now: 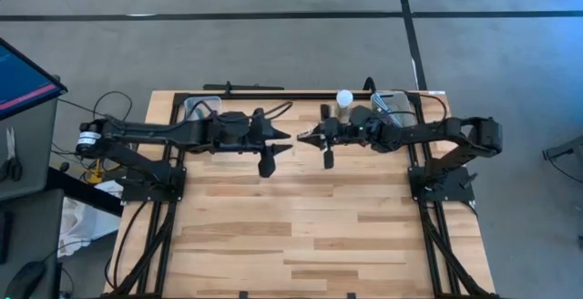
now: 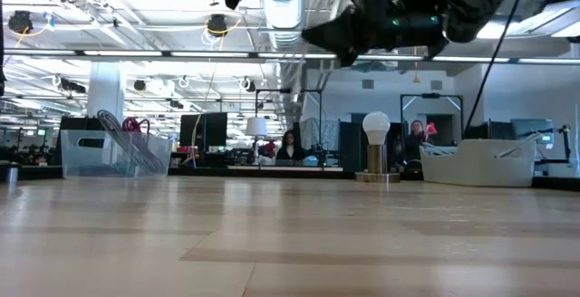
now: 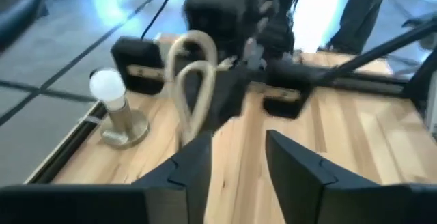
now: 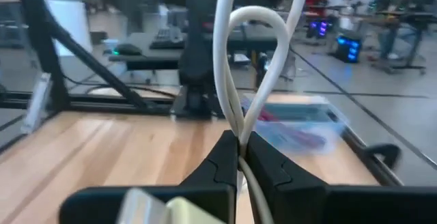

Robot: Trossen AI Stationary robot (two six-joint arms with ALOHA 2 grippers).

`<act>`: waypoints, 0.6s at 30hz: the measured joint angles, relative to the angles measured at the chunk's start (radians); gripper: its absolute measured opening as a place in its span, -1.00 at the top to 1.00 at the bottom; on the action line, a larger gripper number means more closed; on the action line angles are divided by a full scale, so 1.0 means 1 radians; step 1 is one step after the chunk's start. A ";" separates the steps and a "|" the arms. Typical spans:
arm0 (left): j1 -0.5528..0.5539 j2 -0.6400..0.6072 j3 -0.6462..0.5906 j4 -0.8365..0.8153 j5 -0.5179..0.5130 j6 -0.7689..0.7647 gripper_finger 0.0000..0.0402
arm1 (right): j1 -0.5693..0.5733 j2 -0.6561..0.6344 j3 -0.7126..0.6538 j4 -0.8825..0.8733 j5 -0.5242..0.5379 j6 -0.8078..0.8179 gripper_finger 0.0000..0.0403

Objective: Pick & Place USB Port
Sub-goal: Put the white charger cable into the gray bin

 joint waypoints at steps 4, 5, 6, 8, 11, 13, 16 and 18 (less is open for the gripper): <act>-0.013 -0.031 -0.039 0.011 0.000 0.000 0.20 | -0.033 -0.082 -0.066 -0.049 0.063 -0.031 1.00; -0.014 -0.035 -0.051 0.003 0.000 0.000 0.17 | -0.043 -0.117 -0.083 -0.070 0.088 -0.042 1.00; -0.015 -0.042 -0.064 0.002 0.000 -0.001 0.15 | -0.053 -0.150 -0.099 -0.094 0.115 -0.049 1.00; -0.015 -0.066 -0.087 0.001 -0.001 -0.002 0.11 | -0.073 -0.221 -0.129 -0.184 0.175 -0.052 1.00; -0.013 -0.107 -0.124 0.009 -0.019 -0.003 0.09 | -0.093 -0.337 -0.162 -0.299 0.272 -0.069 1.00; -0.012 -0.130 -0.145 0.001 -0.045 -0.003 0.09 | -0.106 -0.421 -0.174 -0.380 0.346 -0.077 1.00; -0.012 -0.178 -0.170 0.009 -0.060 -0.003 0.11 | -0.124 -0.533 -0.181 -0.549 0.457 -0.078 1.00; -0.012 -0.206 -0.187 0.009 -0.065 -0.005 0.13 | -0.130 -0.605 -0.180 -0.640 0.538 -0.077 1.00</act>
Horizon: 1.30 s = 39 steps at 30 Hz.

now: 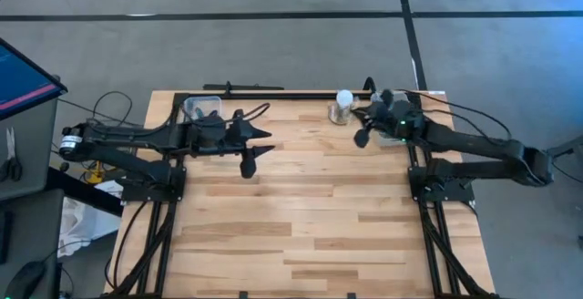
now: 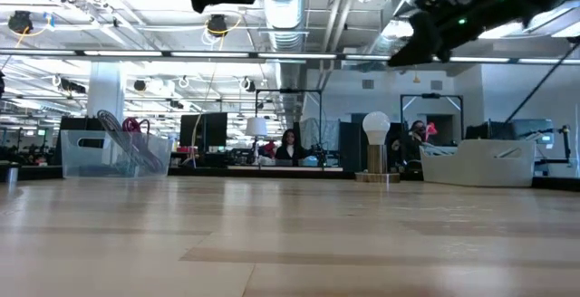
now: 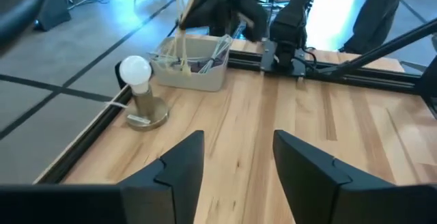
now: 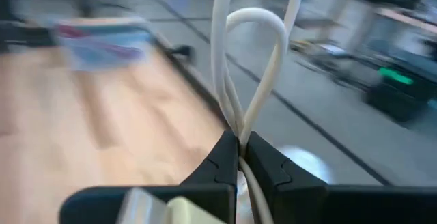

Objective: Pick & Place USB Port
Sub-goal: Put the white charger cable into the gray bin

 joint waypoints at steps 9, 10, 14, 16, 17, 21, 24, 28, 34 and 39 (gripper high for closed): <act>-0.004 -0.069 -0.020 0.001 -0.002 -0.033 0.15 | -0.052 -0.168 0.001 -0.369 0.262 0.181 1.00; -0.005 -0.073 -0.020 0.002 -0.002 -0.033 0.15 | -0.061 -0.168 0.001 -0.400 0.277 0.202 1.00; -0.004 -0.082 -0.020 0.003 -0.002 -0.033 0.17 | -0.103 -0.163 0.001 -0.491 0.299 0.269 1.00; -0.004 -0.082 -0.020 0.003 -0.002 -0.033 0.18 | -0.120 -0.150 0.001 -0.518 0.301 0.294 1.00; -0.004 -0.082 -0.020 0.003 -0.002 -0.033 0.18 | -0.128 -0.140 0.001 -0.530 0.302 0.301 1.00; -0.004 -0.082 -0.020 0.003 -0.002 -0.033 0.19 | -0.166 -0.103 0.001 -0.572 0.308 0.339 1.00; -0.004 -0.082 -0.020 0.003 -0.002 -0.033 0.18 | -0.193 -0.062 0.001 -0.601 0.306 0.374 1.00; -0.004 -0.082 -0.020 0.003 -0.002 -0.033 0.20 | -0.221 -0.002 0.001 -0.617 0.296 0.401 1.00; -0.004 -0.081 -0.020 0.003 -0.002 -0.033 0.21 | -0.246 0.071 0.002 -0.609 0.296 0.404 0.97; -0.004 -0.081 -0.020 0.003 -0.002 -0.033 0.21 | -0.264 0.097 0.002 -0.612 0.296 0.404 0.76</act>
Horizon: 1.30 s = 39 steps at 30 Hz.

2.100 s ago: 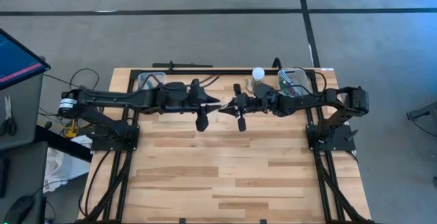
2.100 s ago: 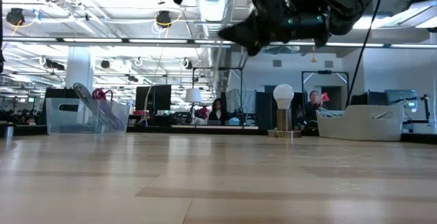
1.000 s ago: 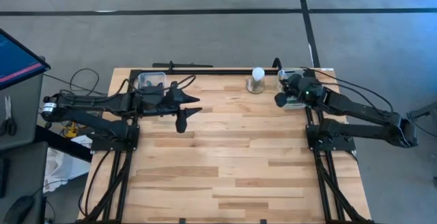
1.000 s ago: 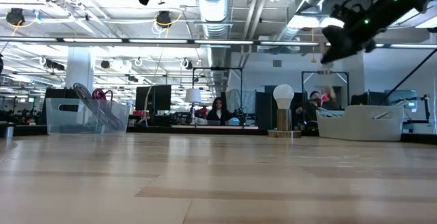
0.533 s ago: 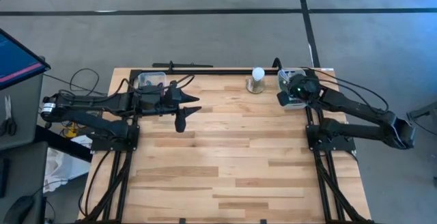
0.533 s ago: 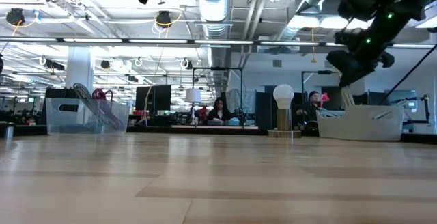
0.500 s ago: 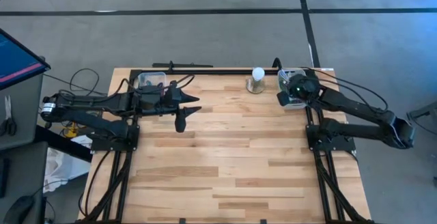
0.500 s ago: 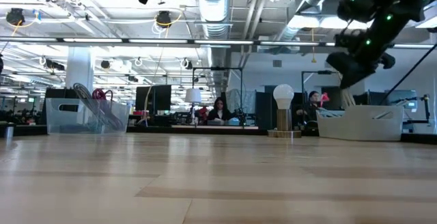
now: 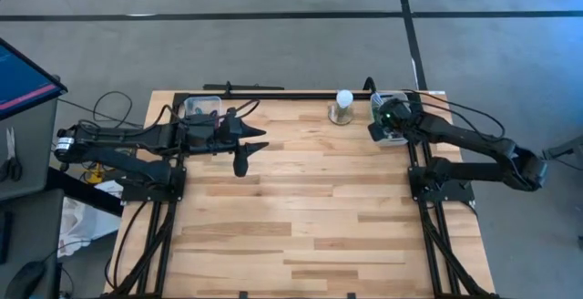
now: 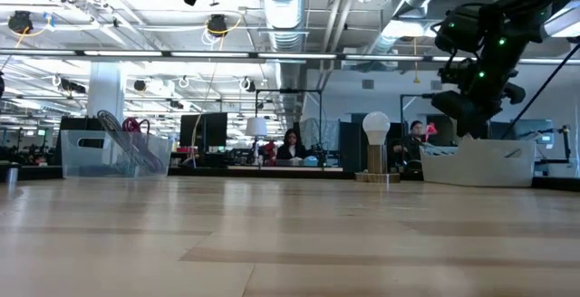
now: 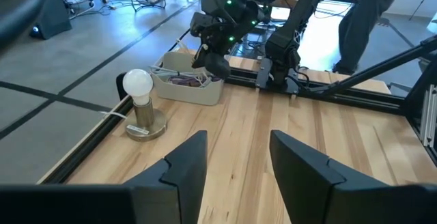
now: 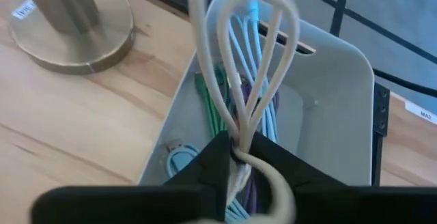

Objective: Pick & Place USB Port
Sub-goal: Put the white charger cable into the gray bin, then return to Home Position

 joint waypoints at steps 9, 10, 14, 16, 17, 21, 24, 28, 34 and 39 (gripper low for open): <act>0.000 0.000 0.000 0.000 0.000 0.000 0.21 | -0.036 -0.001 0.000 -0.001 0.042 -0.012 0.49; 0.000 0.000 0.000 0.000 0.000 0.000 0.21 | -0.037 -0.001 0.000 -0.001 0.052 -0.023 0.47; 0.000 0.000 0.000 0.000 0.000 0.004 0.20 | -0.037 -0.001 0.000 0.000 0.054 -0.070 0.41; 0.000 0.000 0.000 0.000 0.000 0.004 0.20 | -0.037 -0.001 0.000 0.000 0.053 -0.076 0.39; 0.000 0.000 0.000 0.000 0.000 0.004 0.21 | -0.037 -0.001 0.000 0.001 0.053 -0.076 0.38; 0.000 0.000 0.000 0.000 0.000 0.004 0.20 | -0.037 -0.001 0.000 0.013 0.052 -0.056 0.34; 0.000 0.000 0.000 0.000 0.000 0.004 0.20 | -0.034 -0.001 0.000 0.015 0.052 -0.063 0.29; 0.000 0.000 0.000 0.000 0.000 0.004 0.21 | -0.033 -0.001 0.000 0.036 0.052 -0.120 0.23; 0.000 0.000 0.000 0.001 0.000 0.004 0.20 | -0.027 -0.001 0.000 0.107 0.052 -0.132 0.22; 0.000 0.000 0.000 0.003 0.000 0.004 0.20 | -0.011 -0.001 0.000 0.113 0.052 -0.198 0.26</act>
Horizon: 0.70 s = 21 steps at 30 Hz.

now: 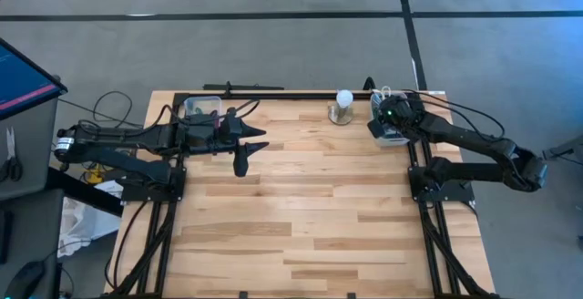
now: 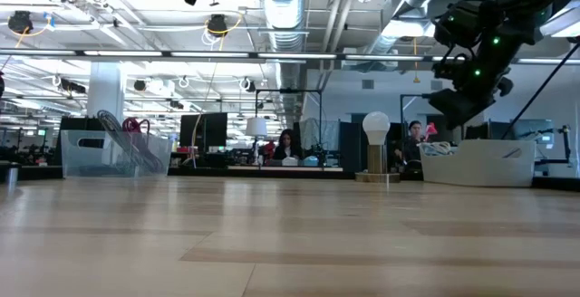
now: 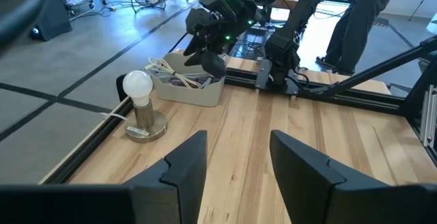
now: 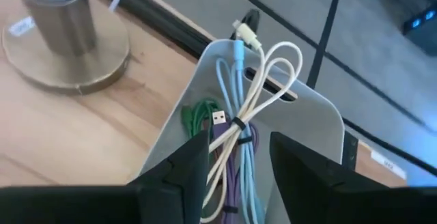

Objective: Pick & Place USB Port
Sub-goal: Return to Home Position

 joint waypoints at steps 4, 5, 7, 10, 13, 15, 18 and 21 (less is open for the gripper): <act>0.000 0.000 0.000 0.008 0.000 0.000 0.20 | 0.013 0.000 0.000 -0.006 0.000 -0.002 0.30; 0.000 0.000 0.000 0.010 0.000 0.000 0.20 | 0.017 0.000 0.000 -0.005 0.000 0.016 0.31; 0.000 0.000 0.000 0.011 0.000 0.000 0.21 | 0.023 0.000 0.000 -0.007 -0.001 0.036 0.32; 0.000 0.000 0.000 0.013 0.000 0.000 0.20 | 0.030 0.000 0.000 -0.007 -0.003 0.037 0.34; 0.000 0.000 0.000 0.018 0.000 0.000 0.20 | 0.038 0.000 0.000 -0.007 -0.003 0.037 0.34; 0.000 0.000 0.000 0.019 0.000 0.000 0.20 | 0.041 0.000 0.000 -0.006 -0.003 0.040 0.33; 0.000 0.000 0.000 0.020 0.000 0.000 0.21 | 0.046 0.000 0.000 -0.007 -0.004 0.040 0.32; 0.000 0.000 0.000 0.025 0.000 0.000 0.20 | 0.054 0.000 0.000 -0.006 -0.010 0.040 0.31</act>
